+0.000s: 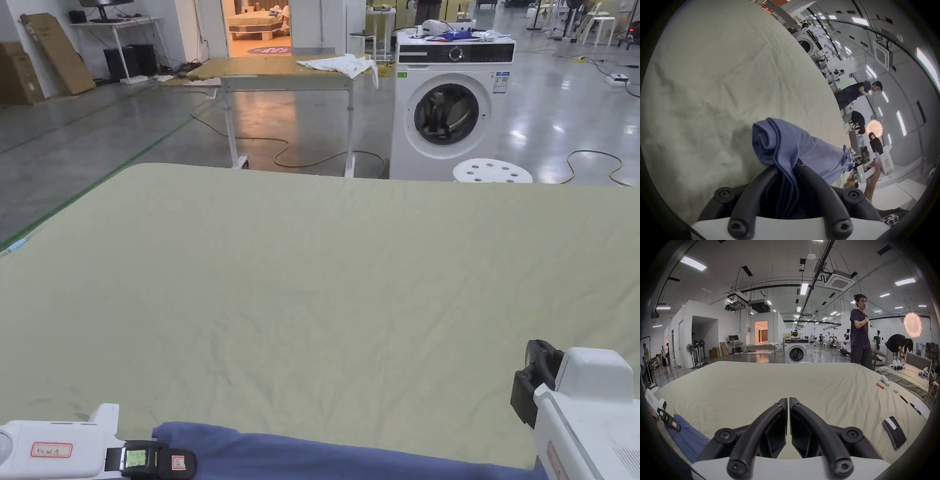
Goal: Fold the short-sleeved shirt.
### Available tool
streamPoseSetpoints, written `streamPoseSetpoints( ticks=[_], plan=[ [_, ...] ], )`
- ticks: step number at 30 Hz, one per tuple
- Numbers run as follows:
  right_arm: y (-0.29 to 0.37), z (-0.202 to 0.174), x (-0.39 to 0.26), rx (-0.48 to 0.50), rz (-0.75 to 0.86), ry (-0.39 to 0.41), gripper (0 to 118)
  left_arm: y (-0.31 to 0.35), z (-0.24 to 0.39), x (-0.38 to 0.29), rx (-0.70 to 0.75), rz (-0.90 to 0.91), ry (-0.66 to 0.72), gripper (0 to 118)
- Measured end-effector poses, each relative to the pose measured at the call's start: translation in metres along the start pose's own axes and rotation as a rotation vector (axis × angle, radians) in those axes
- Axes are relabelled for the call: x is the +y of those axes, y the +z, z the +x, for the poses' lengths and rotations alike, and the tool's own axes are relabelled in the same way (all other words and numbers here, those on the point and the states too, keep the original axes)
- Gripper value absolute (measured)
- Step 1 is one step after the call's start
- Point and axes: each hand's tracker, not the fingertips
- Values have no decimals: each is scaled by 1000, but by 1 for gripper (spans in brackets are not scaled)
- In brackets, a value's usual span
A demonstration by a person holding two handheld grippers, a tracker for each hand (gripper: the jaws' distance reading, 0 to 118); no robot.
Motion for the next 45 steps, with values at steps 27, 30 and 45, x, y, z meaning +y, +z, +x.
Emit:
streamPoseSetpoints(
  ticks=[27,30,45],
  plan=[
    [-7,-3,-1,43,-13,3,2,58,120,0,203,37,-213,4],
    [-6,-3,-1,48,-9,3,2,32,139,-9,52,6,-181,4],
    [-6,6,-11,34,-47,17,2,-139,167,-30,165,-156,-151,5]
  ],
)
